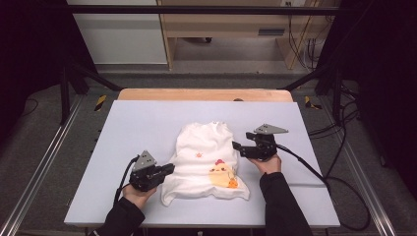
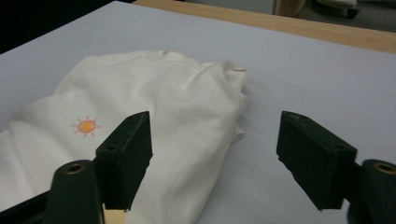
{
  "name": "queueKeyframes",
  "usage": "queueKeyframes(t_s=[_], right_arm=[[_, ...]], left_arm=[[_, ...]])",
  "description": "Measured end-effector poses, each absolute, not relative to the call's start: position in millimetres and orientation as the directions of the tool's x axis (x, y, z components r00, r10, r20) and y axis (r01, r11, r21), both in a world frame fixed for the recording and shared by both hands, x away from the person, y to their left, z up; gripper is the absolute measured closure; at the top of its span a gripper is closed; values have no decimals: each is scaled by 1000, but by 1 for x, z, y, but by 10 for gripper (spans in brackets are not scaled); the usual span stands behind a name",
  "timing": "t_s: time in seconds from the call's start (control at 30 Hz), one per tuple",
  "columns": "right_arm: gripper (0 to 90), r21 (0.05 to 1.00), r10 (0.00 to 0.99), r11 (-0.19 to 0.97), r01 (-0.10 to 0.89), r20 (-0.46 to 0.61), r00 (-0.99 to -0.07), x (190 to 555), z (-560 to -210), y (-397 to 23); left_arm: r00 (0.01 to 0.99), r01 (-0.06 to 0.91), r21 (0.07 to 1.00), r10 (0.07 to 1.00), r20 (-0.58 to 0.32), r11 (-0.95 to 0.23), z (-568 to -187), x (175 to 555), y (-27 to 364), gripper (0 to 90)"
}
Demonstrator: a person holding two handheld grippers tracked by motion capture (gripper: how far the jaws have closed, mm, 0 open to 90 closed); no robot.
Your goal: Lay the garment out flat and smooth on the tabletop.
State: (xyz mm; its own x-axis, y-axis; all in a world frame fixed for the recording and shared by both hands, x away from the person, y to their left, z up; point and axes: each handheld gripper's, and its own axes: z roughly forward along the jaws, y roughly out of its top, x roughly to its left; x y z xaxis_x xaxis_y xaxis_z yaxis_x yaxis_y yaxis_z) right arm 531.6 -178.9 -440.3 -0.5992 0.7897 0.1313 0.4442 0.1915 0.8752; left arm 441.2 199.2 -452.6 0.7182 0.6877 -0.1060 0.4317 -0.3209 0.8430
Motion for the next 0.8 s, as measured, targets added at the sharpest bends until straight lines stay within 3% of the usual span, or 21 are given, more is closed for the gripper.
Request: queueKeyframes(t_s=[0.17,0.4,0.63,0.8], right_arm=[[240,860,804,196,471,134,-579,555,-446,-170],[309,818,823,222,531,135,-552,575,-466,-162],[476,787,817,227,574,167,-552,582,-478,-158],[671,771,808,226,596,194,-556,583,-482,-156]], left_arm=[[730,459,810,675,-109,-366,-469,446,196,892],[738,463,782,670,-80,-417,-479,447,191,895],[742,472,765,665,-78,-437,-485,449,189,895],[738,485,767,667,-100,-421,-486,450,190,894]])
